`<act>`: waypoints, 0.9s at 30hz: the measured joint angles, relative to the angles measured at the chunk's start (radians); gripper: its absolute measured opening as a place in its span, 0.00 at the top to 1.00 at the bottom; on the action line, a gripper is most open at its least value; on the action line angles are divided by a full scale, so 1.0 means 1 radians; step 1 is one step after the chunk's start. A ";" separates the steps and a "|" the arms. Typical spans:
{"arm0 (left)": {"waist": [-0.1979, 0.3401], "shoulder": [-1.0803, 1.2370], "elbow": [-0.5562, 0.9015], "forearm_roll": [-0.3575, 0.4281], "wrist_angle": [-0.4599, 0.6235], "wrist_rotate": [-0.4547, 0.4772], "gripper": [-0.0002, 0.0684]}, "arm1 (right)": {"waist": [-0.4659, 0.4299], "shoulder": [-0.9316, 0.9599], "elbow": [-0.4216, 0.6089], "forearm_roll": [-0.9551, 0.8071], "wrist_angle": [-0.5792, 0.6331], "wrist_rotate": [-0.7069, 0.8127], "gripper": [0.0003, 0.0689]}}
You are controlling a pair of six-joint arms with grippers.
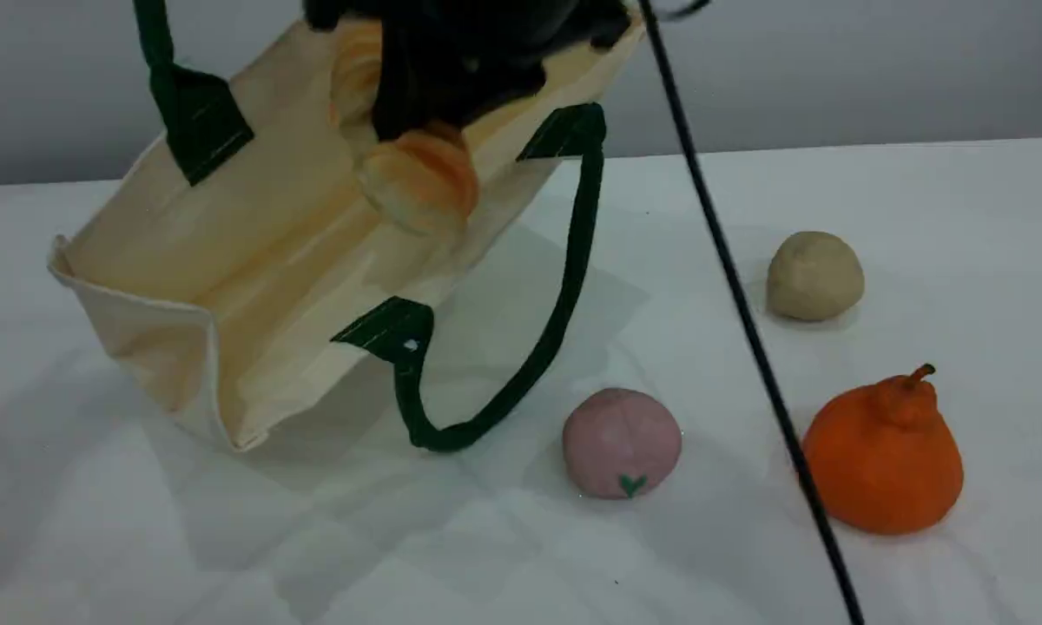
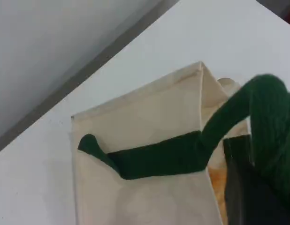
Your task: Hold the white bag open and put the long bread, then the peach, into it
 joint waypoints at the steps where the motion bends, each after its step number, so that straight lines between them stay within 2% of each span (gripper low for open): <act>1: 0.000 0.000 0.000 0.000 0.000 0.000 0.88 | 0.000 0.017 -0.001 0.013 -0.028 0.000 0.85; 7: 0.000 0.000 0.000 -0.001 -0.002 -0.001 0.88 | -0.002 0.099 -0.064 0.103 -0.126 0.029 0.85; 13: 0.000 0.000 0.000 -0.001 -0.001 -0.001 0.88 | -0.017 0.176 -0.134 0.105 -0.150 0.082 0.86; 21: 0.000 0.000 0.000 -0.001 0.001 -0.003 0.88 | -0.040 0.223 -0.151 0.100 -0.151 0.081 0.84; 24: 0.000 0.000 0.000 -0.001 0.001 -0.003 0.88 | -0.040 0.223 -0.151 0.105 -0.134 0.079 0.72; 27: 0.000 0.000 0.000 -0.001 0.001 -0.003 0.88 | -0.040 0.221 -0.151 0.108 -0.108 0.079 0.50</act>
